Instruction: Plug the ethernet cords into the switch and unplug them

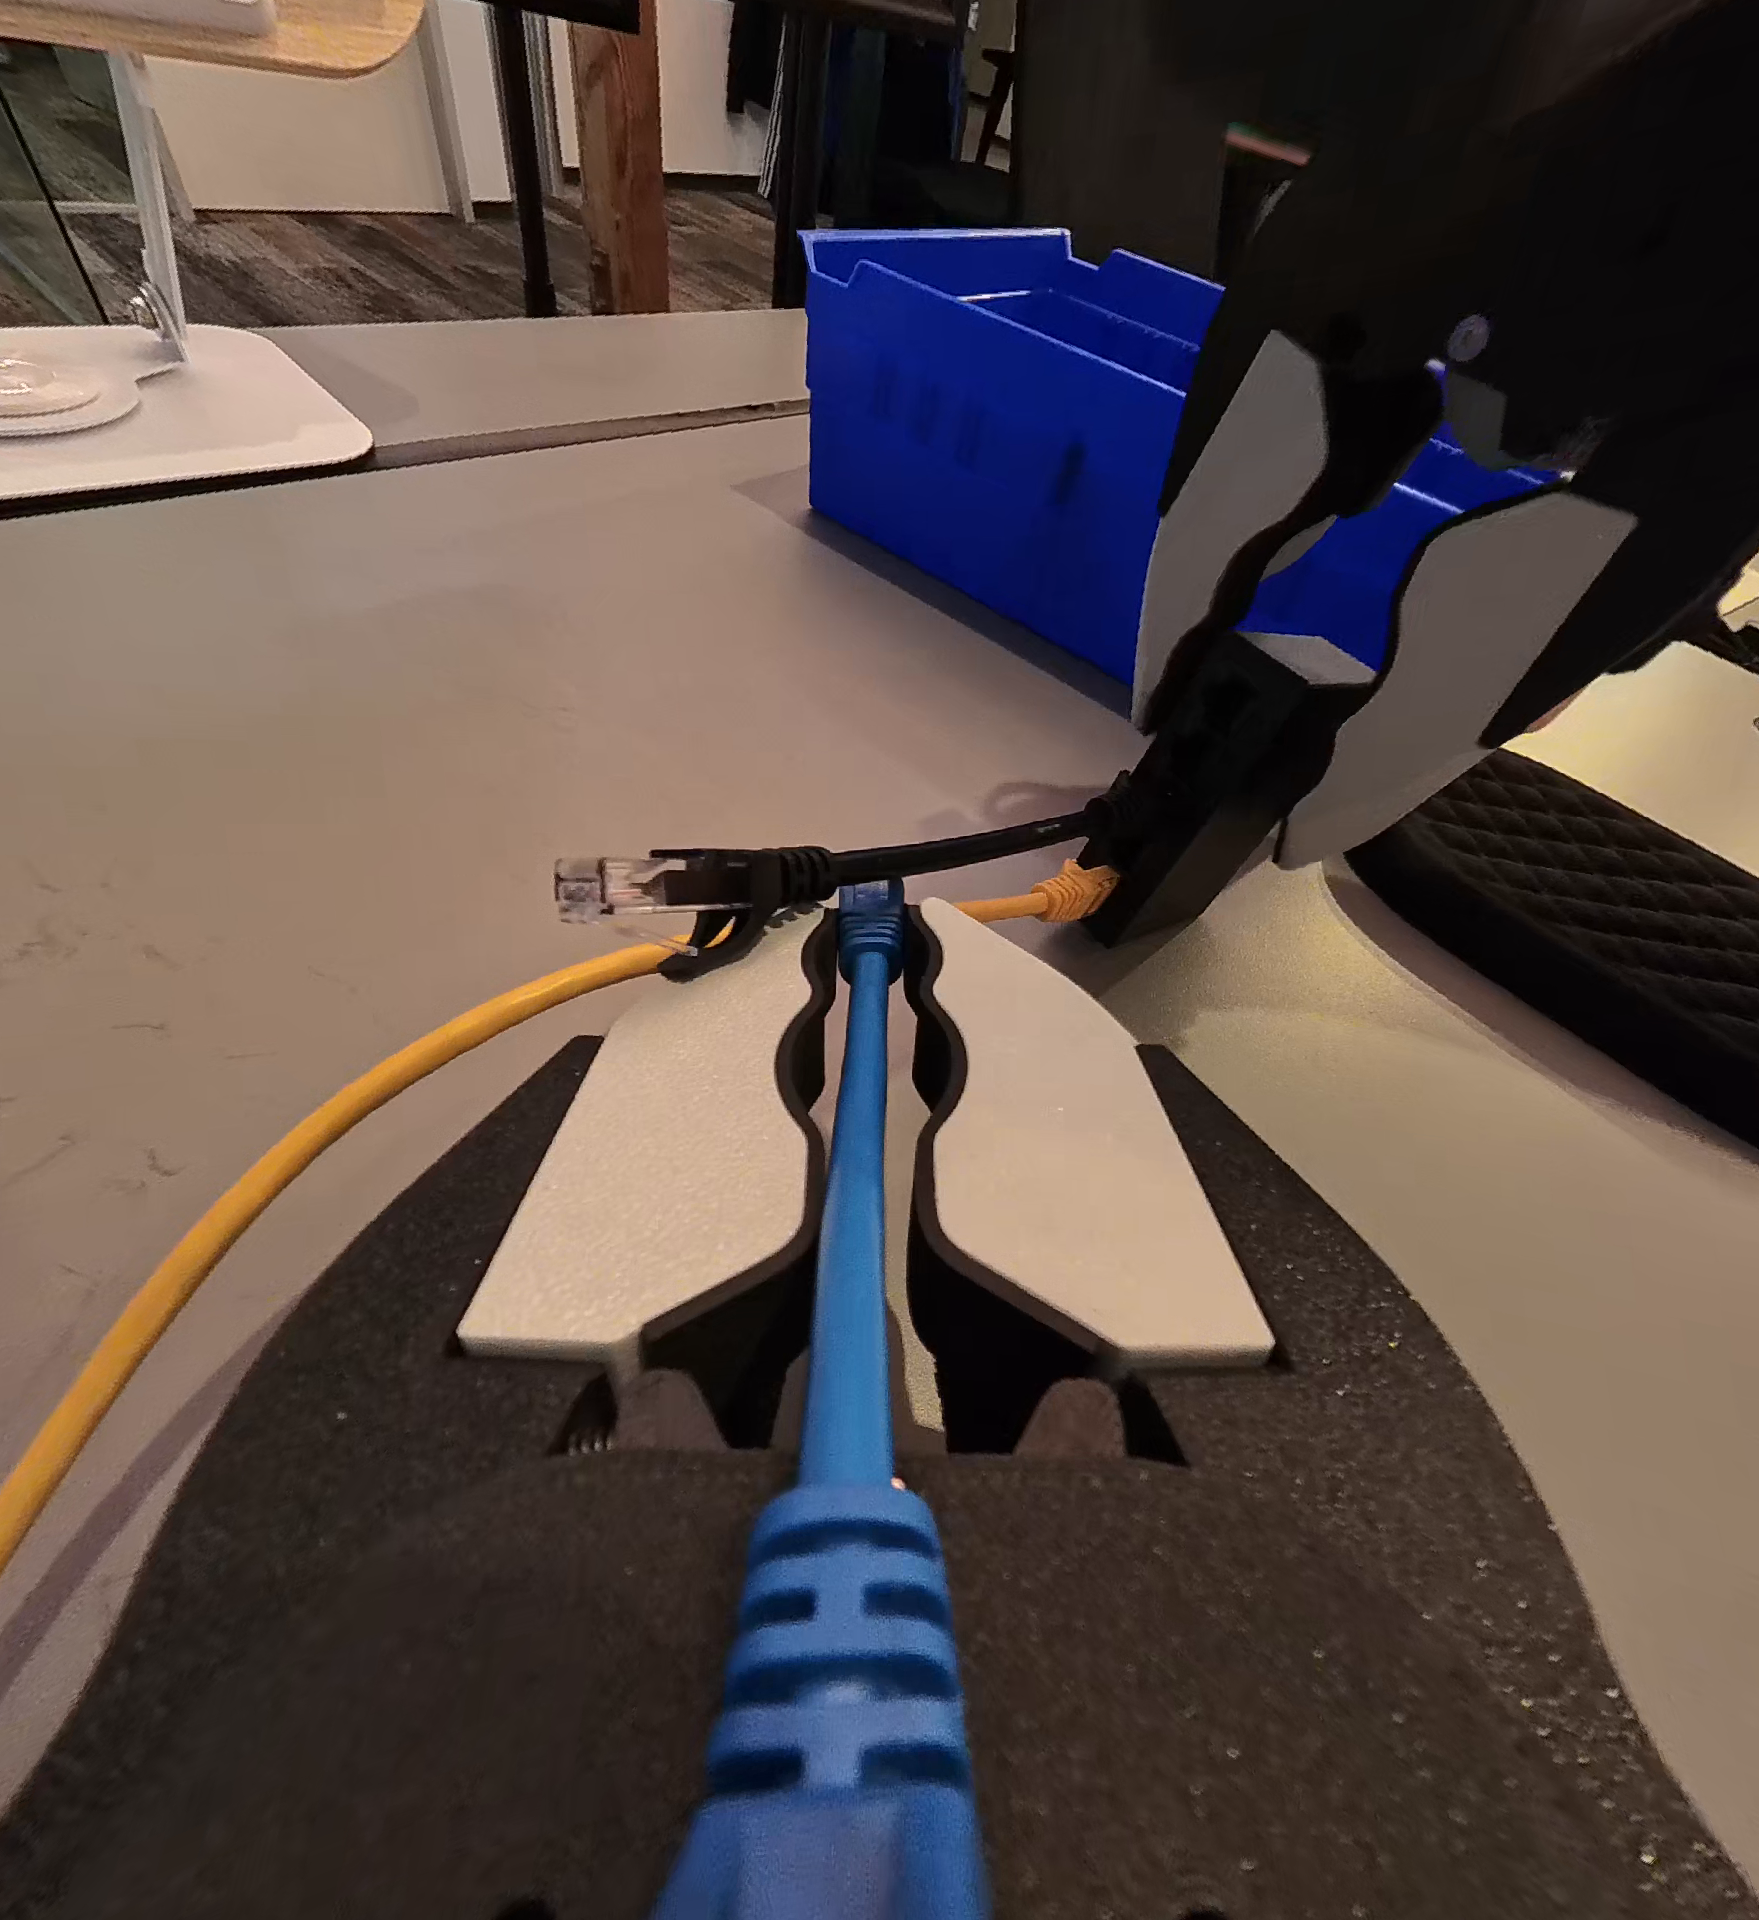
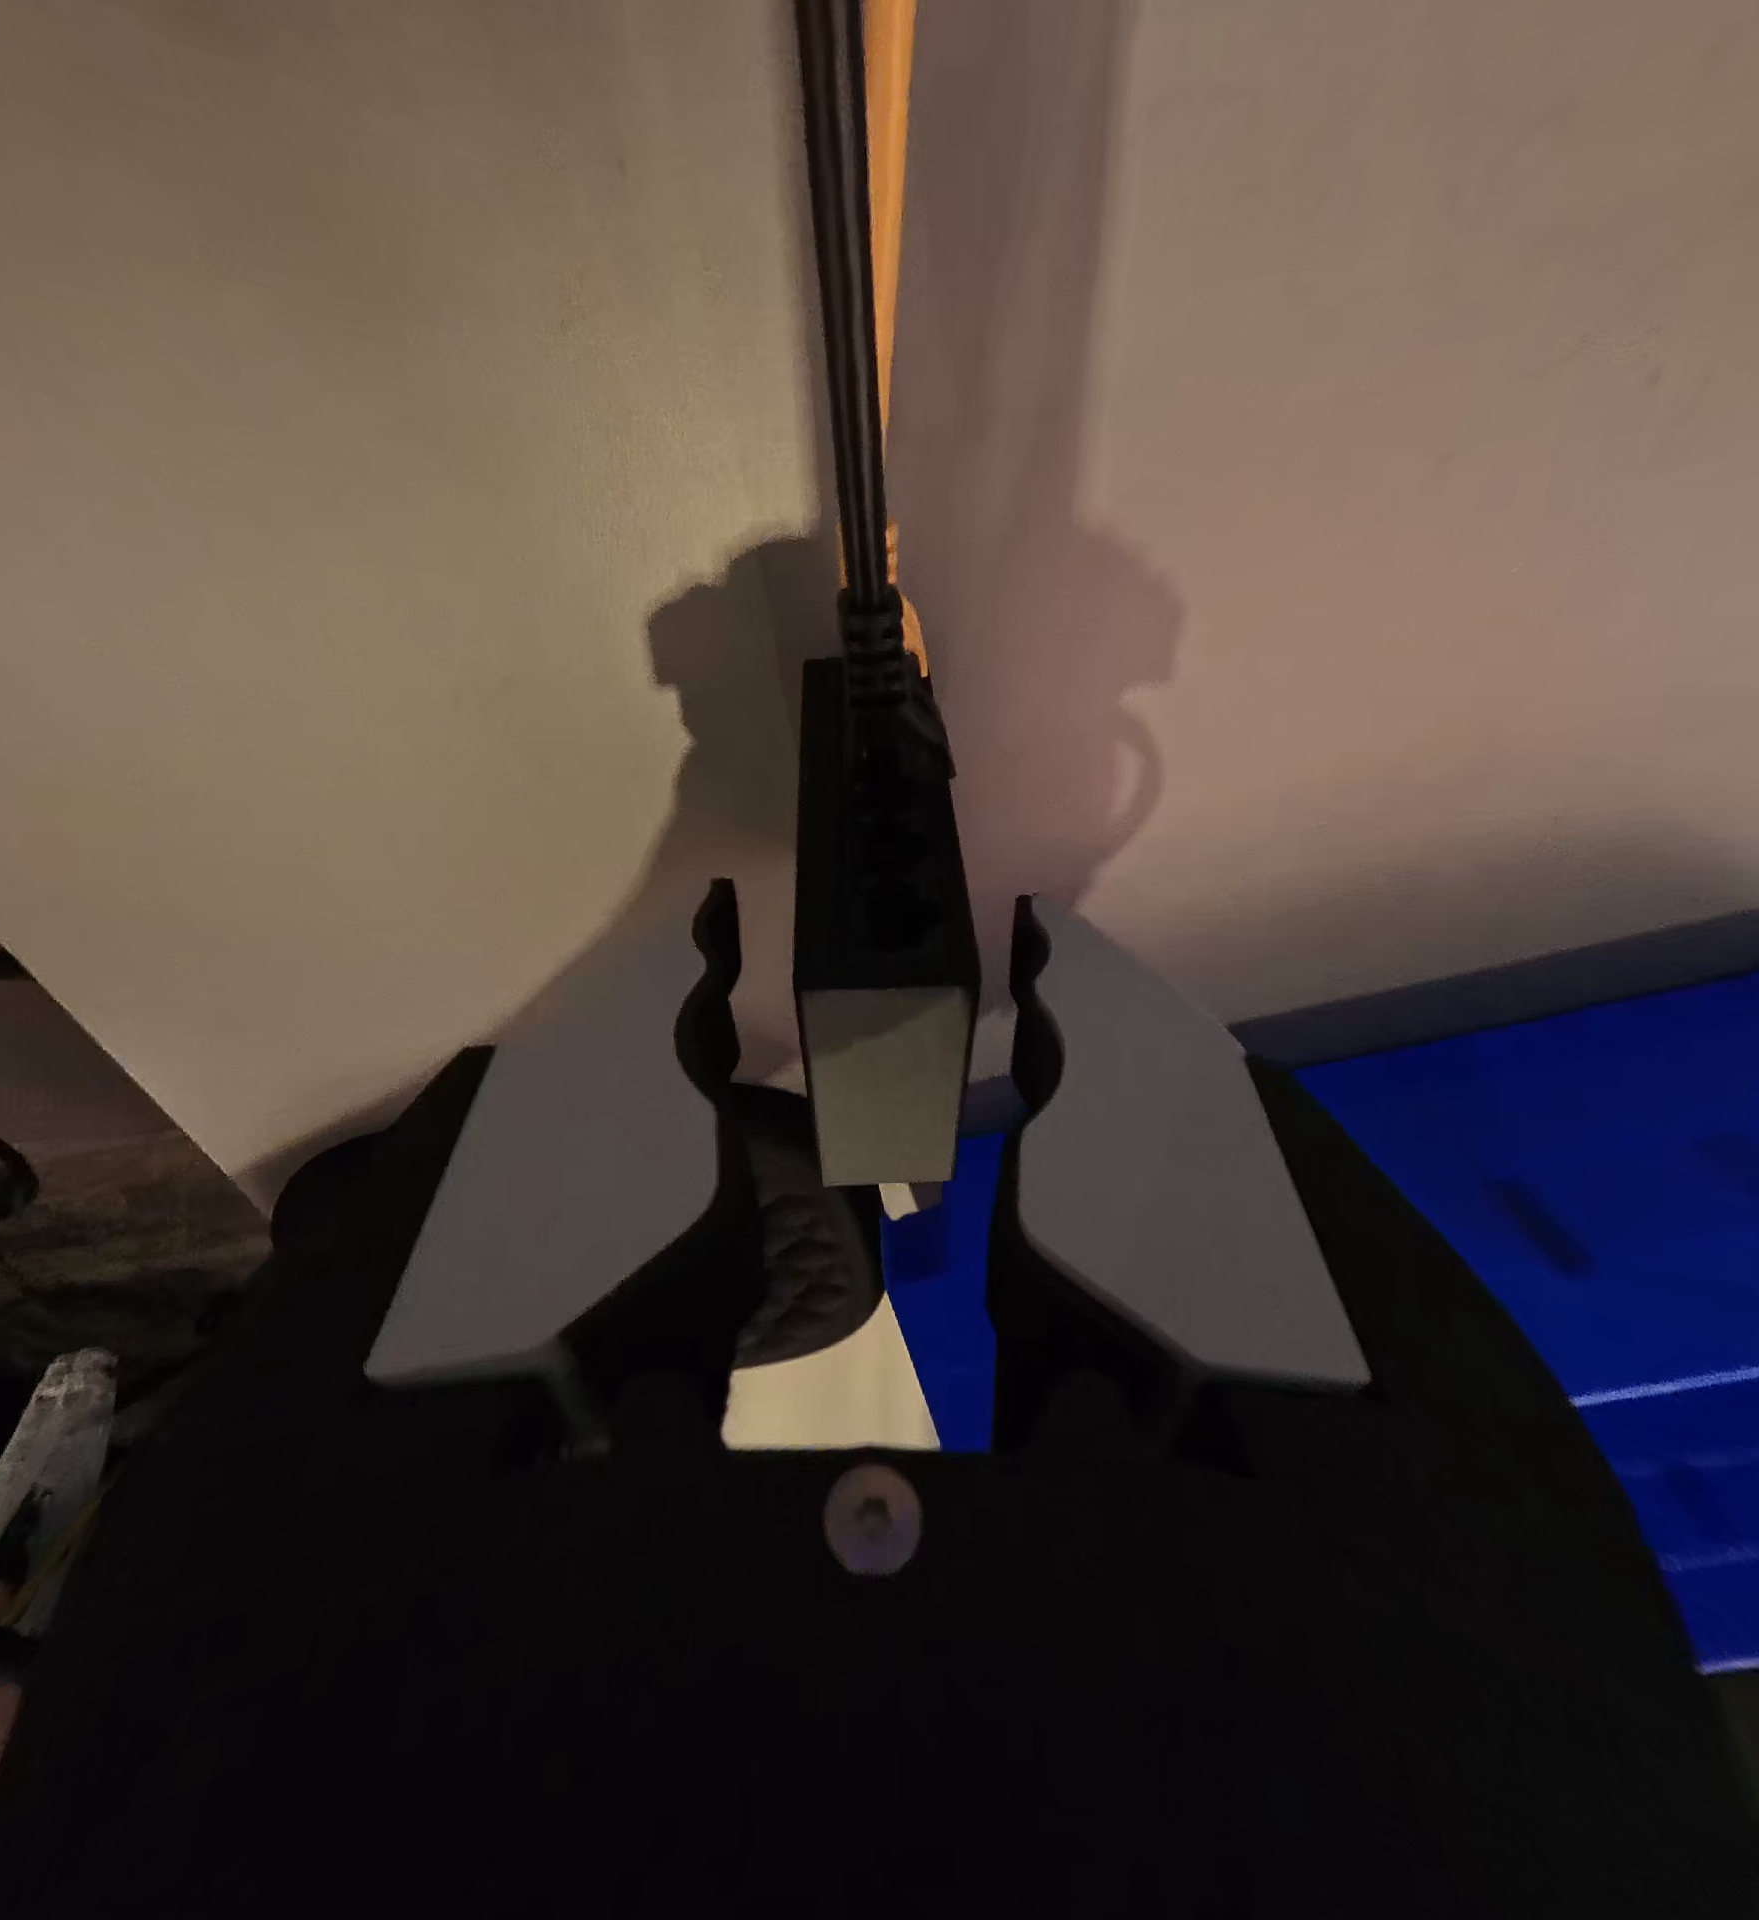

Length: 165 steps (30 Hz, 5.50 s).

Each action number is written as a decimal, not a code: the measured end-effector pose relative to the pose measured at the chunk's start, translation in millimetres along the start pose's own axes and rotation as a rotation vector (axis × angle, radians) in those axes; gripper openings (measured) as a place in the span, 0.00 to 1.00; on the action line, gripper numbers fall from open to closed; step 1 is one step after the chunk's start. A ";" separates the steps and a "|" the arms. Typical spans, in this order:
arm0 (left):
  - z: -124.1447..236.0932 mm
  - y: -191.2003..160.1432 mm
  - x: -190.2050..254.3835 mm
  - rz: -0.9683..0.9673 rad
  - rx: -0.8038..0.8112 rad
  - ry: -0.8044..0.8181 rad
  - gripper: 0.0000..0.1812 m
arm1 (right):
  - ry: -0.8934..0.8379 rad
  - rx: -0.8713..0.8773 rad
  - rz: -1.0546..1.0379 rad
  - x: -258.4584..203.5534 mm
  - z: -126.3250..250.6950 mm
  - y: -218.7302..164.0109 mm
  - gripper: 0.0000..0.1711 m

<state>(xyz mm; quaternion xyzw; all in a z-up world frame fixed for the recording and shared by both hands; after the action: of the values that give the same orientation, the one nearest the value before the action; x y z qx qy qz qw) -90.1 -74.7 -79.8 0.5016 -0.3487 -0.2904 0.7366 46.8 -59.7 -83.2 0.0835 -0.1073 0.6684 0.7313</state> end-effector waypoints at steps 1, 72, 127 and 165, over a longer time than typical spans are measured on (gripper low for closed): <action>0.0 0.0 0.1 -0.001 0.000 0.000 0.06 | 0.004 0.021 -0.015 0.1 1.4 1.0 0.30; -3.4 -1.0 3.4 -0.052 -0.022 0.020 0.06 | 0.381 0.265 -1.277 7.6 27.2 -29.7 0.55; -5.9 -2.8 5.8 -0.108 -0.049 0.048 0.06 | 0.359 0.218 -1.320 12.5 23.1 -20.5 0.61; -6.2 -2.1 6.5 -0.115 -0.047 0.056 0.06 | 0.488 0.137 -1.411 -2.9 3.3 -10.3 0.41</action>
<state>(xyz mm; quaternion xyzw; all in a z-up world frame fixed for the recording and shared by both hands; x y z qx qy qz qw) -81.5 -77.1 -81.9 0.5111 -0.2916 -0.3262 0.7398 56.7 -64.3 -80.5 0.0274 0.1789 0.0457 0.9824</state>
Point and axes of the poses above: each gripper's, where its closed fingertips meet, z back along the fingers, y out of its top, x = y × z across the jaws, the point moved 3 cm from there along z, back along the fingers, and after that the axes turned 13 degrees about -y, right-handed, at the moved point
